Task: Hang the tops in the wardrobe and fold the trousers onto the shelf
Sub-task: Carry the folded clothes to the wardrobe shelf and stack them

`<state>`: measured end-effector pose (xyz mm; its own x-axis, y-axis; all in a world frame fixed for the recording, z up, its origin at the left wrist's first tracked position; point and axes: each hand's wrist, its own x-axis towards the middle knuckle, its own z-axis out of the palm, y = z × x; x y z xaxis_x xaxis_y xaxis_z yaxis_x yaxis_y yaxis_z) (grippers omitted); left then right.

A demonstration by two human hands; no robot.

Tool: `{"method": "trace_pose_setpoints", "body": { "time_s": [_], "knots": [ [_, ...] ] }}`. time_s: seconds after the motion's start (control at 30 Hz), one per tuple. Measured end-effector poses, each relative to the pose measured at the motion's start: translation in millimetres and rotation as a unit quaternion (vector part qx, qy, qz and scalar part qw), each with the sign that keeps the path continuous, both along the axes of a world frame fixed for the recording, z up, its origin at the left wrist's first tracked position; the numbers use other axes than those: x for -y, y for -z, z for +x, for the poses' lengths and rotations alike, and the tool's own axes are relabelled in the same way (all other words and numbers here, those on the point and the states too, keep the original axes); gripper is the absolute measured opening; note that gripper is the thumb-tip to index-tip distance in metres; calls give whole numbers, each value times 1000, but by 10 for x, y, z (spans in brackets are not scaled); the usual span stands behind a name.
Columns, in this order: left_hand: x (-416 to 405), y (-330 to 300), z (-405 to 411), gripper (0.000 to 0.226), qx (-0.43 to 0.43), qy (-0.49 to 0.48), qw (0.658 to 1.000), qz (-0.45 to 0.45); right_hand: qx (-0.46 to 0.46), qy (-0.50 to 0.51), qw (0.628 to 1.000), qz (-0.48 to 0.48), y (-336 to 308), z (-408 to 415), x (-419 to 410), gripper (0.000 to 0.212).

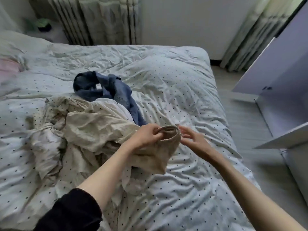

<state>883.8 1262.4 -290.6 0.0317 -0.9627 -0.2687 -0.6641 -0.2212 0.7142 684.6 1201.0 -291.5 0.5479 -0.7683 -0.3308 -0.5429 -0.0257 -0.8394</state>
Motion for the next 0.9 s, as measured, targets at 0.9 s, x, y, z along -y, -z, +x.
{"method": "trace_pose_setpoints", "body": {
  "time_s": [0.9],
  "knots": [
    [82,-1248,136,18,150,-13,949,-278,-208,225,930,-203,-575,-48,144,10]
  ]
}}
